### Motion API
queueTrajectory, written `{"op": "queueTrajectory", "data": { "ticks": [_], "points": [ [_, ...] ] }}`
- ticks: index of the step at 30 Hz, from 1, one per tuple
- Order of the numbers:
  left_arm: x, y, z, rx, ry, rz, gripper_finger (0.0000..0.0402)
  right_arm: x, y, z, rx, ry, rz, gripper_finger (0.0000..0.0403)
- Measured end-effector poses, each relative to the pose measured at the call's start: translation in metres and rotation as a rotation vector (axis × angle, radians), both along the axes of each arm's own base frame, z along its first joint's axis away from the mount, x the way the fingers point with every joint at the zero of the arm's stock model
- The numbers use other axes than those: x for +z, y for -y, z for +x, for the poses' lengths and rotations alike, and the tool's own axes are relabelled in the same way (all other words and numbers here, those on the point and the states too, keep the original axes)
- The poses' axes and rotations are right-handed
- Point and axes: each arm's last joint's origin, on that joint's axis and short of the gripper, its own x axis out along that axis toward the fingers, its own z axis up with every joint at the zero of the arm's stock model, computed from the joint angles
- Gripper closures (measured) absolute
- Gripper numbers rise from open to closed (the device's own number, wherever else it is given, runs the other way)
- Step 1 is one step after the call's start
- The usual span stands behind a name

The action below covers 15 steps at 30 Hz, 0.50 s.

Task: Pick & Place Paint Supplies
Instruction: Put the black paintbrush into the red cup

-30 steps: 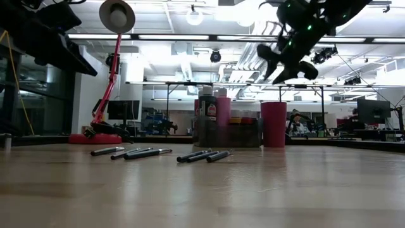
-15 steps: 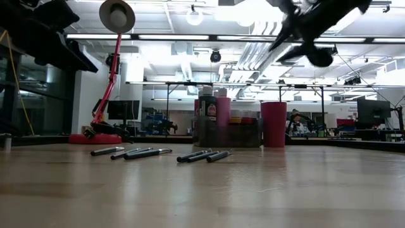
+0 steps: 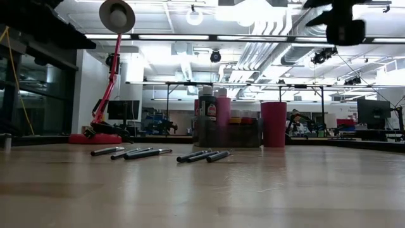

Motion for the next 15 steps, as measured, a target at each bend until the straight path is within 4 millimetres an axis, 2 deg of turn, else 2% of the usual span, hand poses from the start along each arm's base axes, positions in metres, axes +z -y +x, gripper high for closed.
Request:
{"op": "queueTrajectory", "data": {
  "ticks": [7, 15],
  "points": [
    [-0.013, 0.001, 0.011, -0.079, 0.052, -0.05, 0.0124, -0.01, -0.044, 0.002, 0.259, -0.059, 0.004, 0.0269],
    [-0.031, 0.0, 0.025, -0.089, 0.151, -0.135, 0.0124, -0.041, -0.095, 0.007, 0.589, -0.232, -0.078, 0.0269]
  ]
}}
